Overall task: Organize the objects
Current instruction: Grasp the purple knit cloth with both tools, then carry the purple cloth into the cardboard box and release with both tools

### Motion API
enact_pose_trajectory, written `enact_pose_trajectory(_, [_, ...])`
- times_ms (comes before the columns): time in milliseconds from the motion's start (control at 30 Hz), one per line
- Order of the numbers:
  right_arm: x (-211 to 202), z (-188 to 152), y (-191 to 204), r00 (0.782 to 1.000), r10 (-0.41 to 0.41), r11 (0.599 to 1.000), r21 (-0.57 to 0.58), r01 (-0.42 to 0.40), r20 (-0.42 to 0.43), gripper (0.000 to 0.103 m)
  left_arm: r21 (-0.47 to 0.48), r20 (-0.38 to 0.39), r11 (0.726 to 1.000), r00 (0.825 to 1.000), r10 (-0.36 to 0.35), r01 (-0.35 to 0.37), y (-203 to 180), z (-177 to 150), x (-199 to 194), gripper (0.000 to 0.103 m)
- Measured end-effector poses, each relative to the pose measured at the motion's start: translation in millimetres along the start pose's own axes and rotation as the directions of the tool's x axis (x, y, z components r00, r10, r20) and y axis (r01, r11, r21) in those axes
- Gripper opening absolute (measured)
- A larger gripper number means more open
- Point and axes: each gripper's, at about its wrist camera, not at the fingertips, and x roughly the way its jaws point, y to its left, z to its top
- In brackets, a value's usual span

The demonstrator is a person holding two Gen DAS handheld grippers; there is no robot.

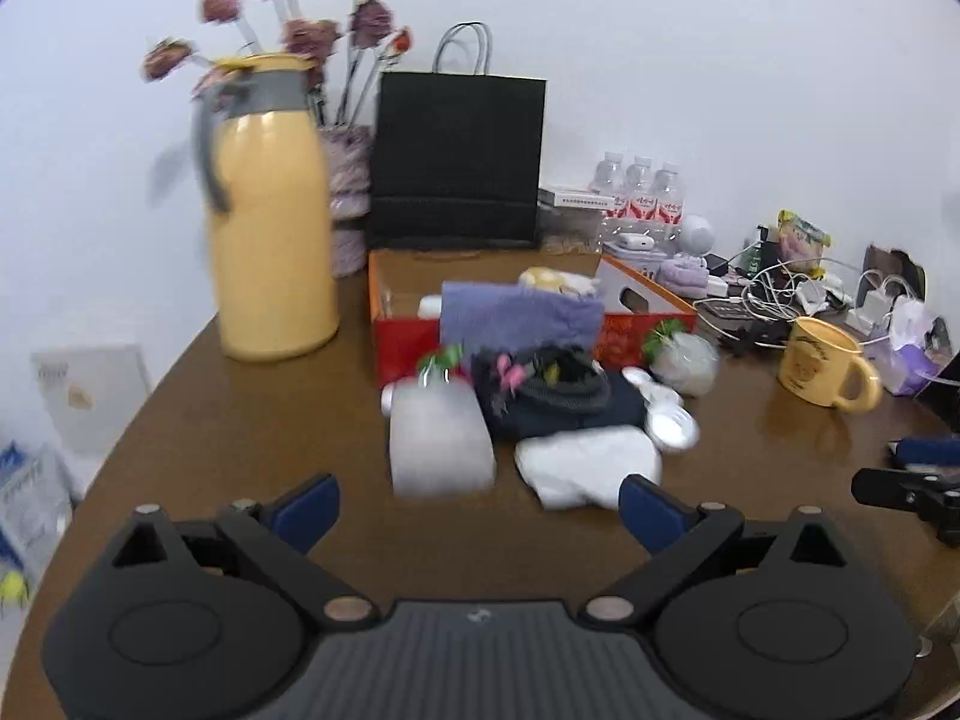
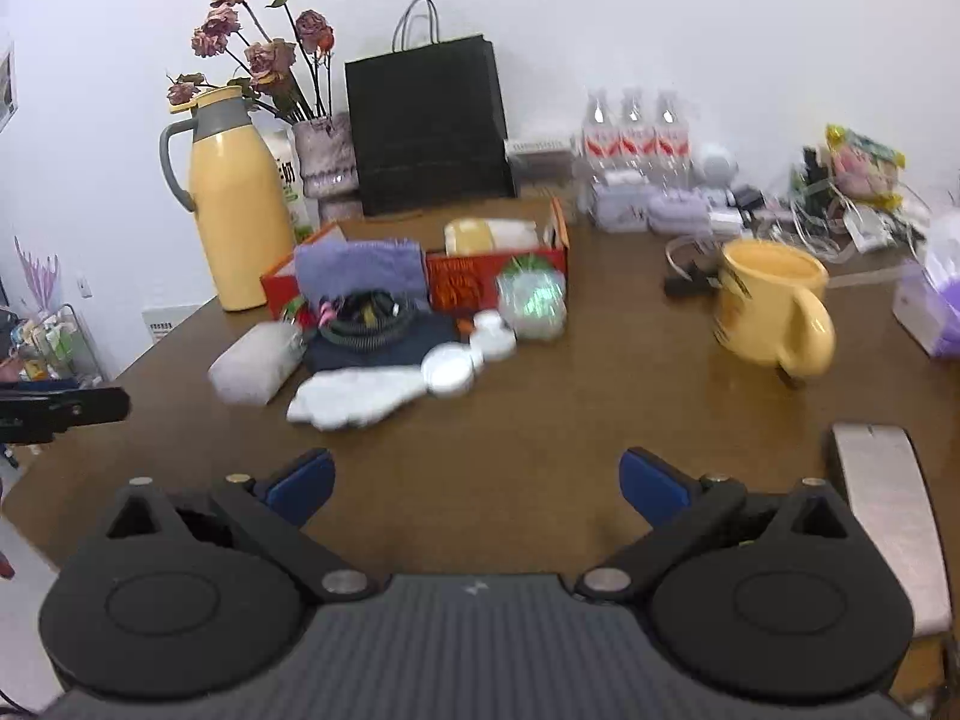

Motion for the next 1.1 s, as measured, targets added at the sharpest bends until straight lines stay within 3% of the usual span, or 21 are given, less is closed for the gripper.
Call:
enact_pose_trajectory(100, [41.7,20.2,7.6,1.0,0.015,0.998,-0.055,-0.014,0.02,0.095,0.034,0.028,0.998,0.998,0.049,-0.049,4.4,24.9,56.7,0.094])
enact_pose_trajectory(167, [74.9,36.9,13.3,0.999,0.031,0.996,-0.085,-0.028,0.027,0.085,0.035,0.049,0.999,0.998,0.026,-0.028,8.3,42.3,92.6,0.091])
enact_pose_trajectory(267, [125.7,61.1,20.2,0.995,0.053,0.992,-0.119,-0.043,0.082,0.083,-0.001,0.028,1.0,1.0,-0.009,0.009,14.0,65.4,144.5,0.086])
enact_pose_trajectory(433, [194.4,88.5,35.6,0.989,0.096,0.98,-0.182,-0.075,0.111,0.071,0.056,0.036,0.998,0.999,-0.03,0.028,5.3,75.1,184.3,0.075])
enact_pose_trajectory(467, [206.4,91.5,38.8,0.99,0.092,0.979,-0.193,-0.069,0.111,0.064,0.062,0.047,0.998,0.999,-0.026,0.023,3.6,73.8,186.8,0.07])
enact_pose_trajectory(500, [215.6,93.6,40.9,0.991,0.086,0.978,-0.196,-0.065,0.103,0.059,0.076,0.068,0.997,0.998,-0.013,0.008,1.1,72.4,187.4,0.056])
enact_pose_trajectory(567, [229.9,96.0,44.6,0.992,0.086,0.975,-0.215,-0.065,0.091,0.039,0.105,0.085,0.994,0.996,0.005,-0.014,-4.3,70.1,186.3,0.034])
enact_pose_trajectory(600, [232.6,95.7,46.8,0.992,0.072,0.973,-0.226,-0.047,0.103,0.033,0.116,0.086,0.993,0.996,0.016,-0.026,-6.8,70.0,185.3,0.024])
enact_pose_trajectory(633, [232.8,95.4,48.2,0.992,0.063,0.971,-0.235,-0.035,0.113,0.017,0.119,0.084,0.993,0.996,0.019,-0.029,-9.2,71.6,183.9,0.02])
enact_pose_trajectory(700, [230.8,95.6,48.8,0.992,0.052,0.971,-0.236,-0.024,0.115,0.01,0.105,0.047,0.994,0.999,0.008,-0.013,-11.6,75.4,181.3,0.011])
enact_pose_trajectory(767, [221.9,100.1,47.0,0.989,0.063,0.974,-0.223,-0.033,0.132,0.007,0.09,0.044,0.996,0.999,0.008,-0.012,-14.3,81.0,173.0,0.009])
enact_pose_trajectory(967, [154.9,128.2,52.3,0.961,0.08,0.97,-0.242,-0.014,0.264,0.006,0.07,0.15,0.996,0.986,-0.067,0.057,-25.3,106.0,102.0,0.008])
enact_pose_trajectory(1100, [94.3,139.9,53.1,0.953,0.106,0.968,-0.248,-0.034,0.283,0.006,0.046,0.125,0.993,0.985,-0.117,0.112,-32.0,108.8,44.4,0.008])
